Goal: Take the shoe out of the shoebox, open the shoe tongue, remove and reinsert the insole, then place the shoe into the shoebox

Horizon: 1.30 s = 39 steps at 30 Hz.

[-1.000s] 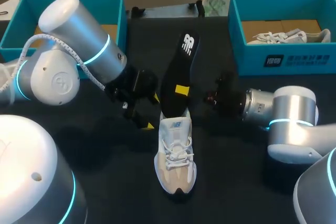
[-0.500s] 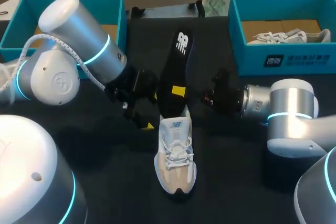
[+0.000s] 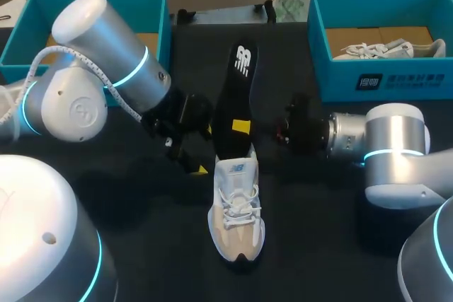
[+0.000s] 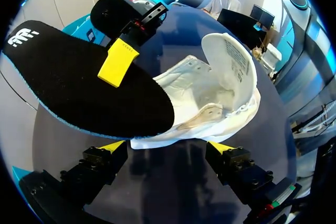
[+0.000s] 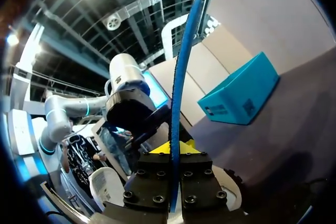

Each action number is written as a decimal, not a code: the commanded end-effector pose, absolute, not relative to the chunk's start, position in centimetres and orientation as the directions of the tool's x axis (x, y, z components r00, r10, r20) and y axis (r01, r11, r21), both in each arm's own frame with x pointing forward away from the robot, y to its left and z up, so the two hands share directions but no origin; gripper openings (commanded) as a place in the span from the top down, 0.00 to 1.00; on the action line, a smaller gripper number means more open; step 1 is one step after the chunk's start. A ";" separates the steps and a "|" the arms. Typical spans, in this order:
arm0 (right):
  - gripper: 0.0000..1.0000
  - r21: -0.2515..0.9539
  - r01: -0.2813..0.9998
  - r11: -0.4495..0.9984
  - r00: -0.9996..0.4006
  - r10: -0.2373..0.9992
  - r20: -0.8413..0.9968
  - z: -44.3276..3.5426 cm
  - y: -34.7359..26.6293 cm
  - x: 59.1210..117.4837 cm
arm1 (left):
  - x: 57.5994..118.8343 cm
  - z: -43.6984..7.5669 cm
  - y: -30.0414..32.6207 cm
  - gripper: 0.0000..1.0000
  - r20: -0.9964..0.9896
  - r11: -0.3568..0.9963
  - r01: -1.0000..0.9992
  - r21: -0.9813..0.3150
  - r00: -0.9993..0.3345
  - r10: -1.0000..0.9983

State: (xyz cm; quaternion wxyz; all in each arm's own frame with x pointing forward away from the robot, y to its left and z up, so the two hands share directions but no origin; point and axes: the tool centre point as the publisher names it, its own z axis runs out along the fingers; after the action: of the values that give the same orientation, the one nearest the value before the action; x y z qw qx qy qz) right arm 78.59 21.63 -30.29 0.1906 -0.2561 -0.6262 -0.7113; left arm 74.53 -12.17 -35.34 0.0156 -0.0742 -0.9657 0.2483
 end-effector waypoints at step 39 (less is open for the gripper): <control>1.00 0.794 0.596 -0.120 -0.779 0.156 0.608 -34.4 20.7 75.1 | 74.5 -35.4 -12.2 0.00 -0.007 0.866 0.136 -0.481 -0.988 0.151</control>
State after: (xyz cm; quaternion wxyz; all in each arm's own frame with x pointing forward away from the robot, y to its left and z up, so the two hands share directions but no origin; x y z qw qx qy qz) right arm 75.97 20.80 -34.07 0.1629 -0.2882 -0.6459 -0.6879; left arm 74.53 -12.17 -35.34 0.0157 -0.0742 -0.9657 0.2483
